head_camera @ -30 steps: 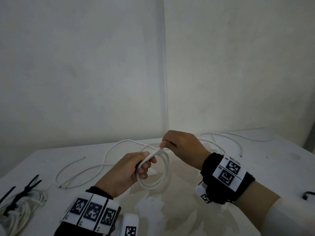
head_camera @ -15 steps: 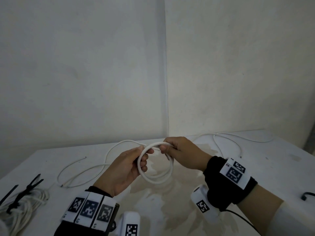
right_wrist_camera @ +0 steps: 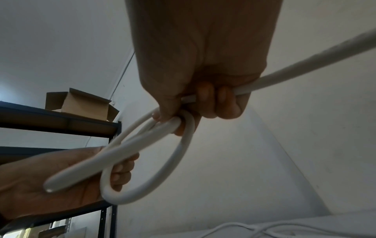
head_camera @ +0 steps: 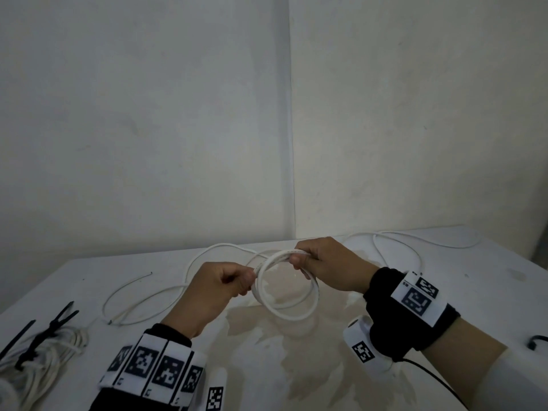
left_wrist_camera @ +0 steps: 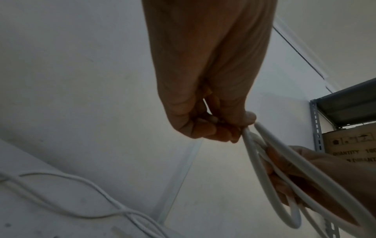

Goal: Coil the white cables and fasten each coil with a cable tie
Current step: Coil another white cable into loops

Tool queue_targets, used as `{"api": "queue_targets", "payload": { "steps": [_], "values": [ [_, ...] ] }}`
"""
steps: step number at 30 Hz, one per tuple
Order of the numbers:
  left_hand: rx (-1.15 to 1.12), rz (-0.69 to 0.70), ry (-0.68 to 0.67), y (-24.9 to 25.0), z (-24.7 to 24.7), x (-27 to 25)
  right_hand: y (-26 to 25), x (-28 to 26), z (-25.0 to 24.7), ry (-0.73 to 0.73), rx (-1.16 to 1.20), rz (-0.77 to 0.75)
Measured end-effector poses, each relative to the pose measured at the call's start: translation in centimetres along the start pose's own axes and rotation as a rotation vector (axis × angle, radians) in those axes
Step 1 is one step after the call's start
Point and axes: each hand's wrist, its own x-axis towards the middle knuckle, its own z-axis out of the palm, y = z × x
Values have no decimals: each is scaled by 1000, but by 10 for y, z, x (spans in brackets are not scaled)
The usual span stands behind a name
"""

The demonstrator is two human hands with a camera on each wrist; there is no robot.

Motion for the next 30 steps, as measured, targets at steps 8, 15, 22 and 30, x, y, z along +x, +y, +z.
{"api": "queue_targets", "payload": {
  "steps": [8, 15, 22, 30],
  "values": [
    [-24, -61, -100, 5, 4, 5, 2, -2, 1, 53, 30, 64],
    [-133, -127, -219, 24, 23, 2, -4, 0, 5, 35, -81, 46],
    [-458, -176, -218, 26, 28, 1, -10, -2, -2, 33, 14, 41],
    [-212, -89, -182, 20, 27, -1, -8, -5, -2, -10, 77, 54]
  ]
}}
